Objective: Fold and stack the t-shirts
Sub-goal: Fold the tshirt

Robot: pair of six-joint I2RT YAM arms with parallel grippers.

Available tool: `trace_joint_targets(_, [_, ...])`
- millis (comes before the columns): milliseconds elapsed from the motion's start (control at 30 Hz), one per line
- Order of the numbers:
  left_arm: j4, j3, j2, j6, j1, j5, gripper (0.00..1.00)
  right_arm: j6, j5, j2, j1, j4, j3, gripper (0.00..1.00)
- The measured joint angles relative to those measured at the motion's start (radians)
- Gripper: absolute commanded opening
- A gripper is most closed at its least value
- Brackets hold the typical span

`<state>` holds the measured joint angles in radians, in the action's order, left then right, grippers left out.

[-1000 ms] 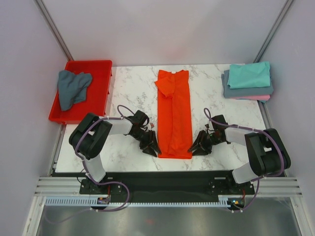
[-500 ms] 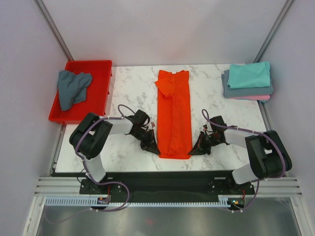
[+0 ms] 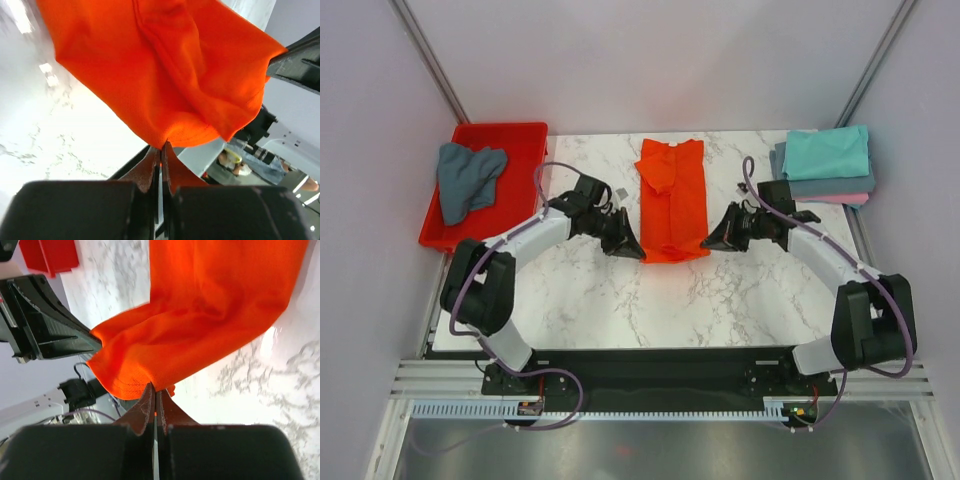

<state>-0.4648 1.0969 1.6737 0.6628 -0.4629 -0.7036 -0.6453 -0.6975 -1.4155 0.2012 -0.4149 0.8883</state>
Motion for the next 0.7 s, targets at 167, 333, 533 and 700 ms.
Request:
trace_joint_targets(167, [-0.035,0.163,0.048,-0.060,0.050,0.035,0.02,0.026,0.016,-0.100,-0.055,0.023,0.137,0.00])
trace_joint_targets(333, [-0.050,0.373,0.170,-0.124,0.083,0.062,0.02,0.042,0.023,-0.239,-0.085,0.050,0.257,0.00])
trace_joint_targets(533, [-0.064,0.554,0.322,-0.175,0.114,0.085,0.02,0.068,0.025,-0.418,-0.087,0.082,0.448,0.00])
trace_joint_targets(700, [-0.067,0.661,0.425,-0.195,0.128,0.103,0.02,0.082,0.025,-0.557,-0.087,0.109,0.594,0.00])
